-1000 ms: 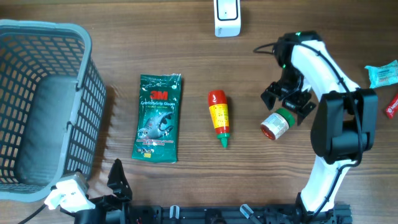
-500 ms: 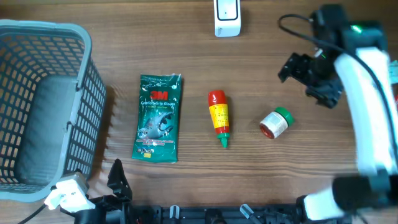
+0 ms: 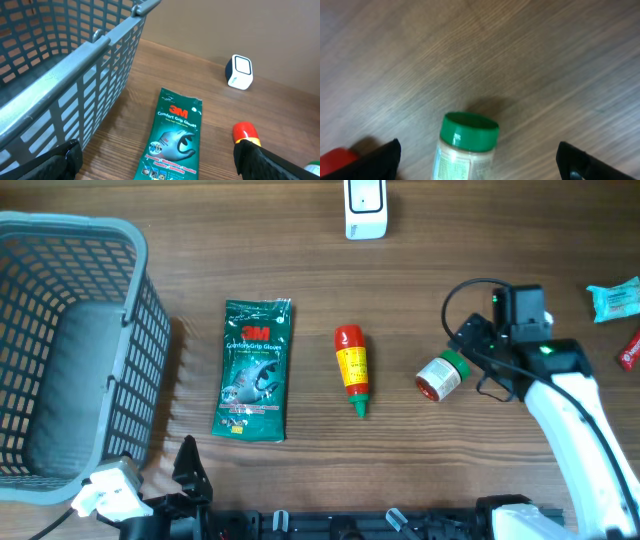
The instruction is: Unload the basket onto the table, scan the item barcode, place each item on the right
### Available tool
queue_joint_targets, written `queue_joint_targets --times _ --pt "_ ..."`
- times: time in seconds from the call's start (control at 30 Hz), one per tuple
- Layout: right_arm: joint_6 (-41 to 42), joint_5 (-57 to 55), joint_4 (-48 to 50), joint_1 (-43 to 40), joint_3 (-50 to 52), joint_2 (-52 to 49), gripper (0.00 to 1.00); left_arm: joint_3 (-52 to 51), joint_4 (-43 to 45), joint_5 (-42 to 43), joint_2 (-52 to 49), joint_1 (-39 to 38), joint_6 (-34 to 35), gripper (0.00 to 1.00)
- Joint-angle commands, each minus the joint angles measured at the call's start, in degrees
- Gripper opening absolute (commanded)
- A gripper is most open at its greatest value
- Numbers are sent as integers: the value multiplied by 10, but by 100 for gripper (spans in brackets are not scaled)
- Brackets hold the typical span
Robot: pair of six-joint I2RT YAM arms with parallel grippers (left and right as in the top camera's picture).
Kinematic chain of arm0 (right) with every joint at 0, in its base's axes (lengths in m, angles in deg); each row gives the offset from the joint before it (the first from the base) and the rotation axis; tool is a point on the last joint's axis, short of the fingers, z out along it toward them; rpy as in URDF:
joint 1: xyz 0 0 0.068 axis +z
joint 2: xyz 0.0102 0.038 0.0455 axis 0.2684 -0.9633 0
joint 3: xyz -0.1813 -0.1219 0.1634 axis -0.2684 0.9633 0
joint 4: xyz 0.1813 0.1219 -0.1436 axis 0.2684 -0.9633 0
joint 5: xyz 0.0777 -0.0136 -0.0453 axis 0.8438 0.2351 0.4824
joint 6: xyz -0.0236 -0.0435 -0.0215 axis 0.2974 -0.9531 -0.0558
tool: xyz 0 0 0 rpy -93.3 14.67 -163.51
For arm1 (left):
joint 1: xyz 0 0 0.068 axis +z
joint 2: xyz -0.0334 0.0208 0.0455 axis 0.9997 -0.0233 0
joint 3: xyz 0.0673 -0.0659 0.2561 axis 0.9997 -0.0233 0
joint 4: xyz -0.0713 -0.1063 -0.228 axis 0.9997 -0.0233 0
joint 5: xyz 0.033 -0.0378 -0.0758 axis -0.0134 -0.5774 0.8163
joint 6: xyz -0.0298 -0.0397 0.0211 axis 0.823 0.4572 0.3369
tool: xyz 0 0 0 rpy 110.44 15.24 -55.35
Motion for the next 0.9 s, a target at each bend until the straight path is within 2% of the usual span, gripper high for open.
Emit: queue_joint_targets --times 0.0,0.07,0.2,0.33,0.43,0.6,0.77,0.87 --pt "-77 49 53 0 8 -72 100 0 2 -2 2 -3 3 100" --pt "-90 83 63 0 8 -114 100 0 2 -2 2 -3 3 100" --pt "-42 84 55 0 8 -200 100 0 2 -2 2 -3 3 100" --pt "-22 96 58 0 8 -242 99 0 2 -2 2 -3 3 100" --pt "-16 94 81 -1 8 -264 90 0 2 -2 2 -3 3 100" --pt "-12 47 109 -3 8 -274 81 0 2 -2 2 -3 3 100" --pt "-13 35 111 -5 8 -274 64 0 2 -2 2 -3 3 100" --pt "-17 54 93 -5 3 -273 59 0 2 -2 2 -3 3 100"
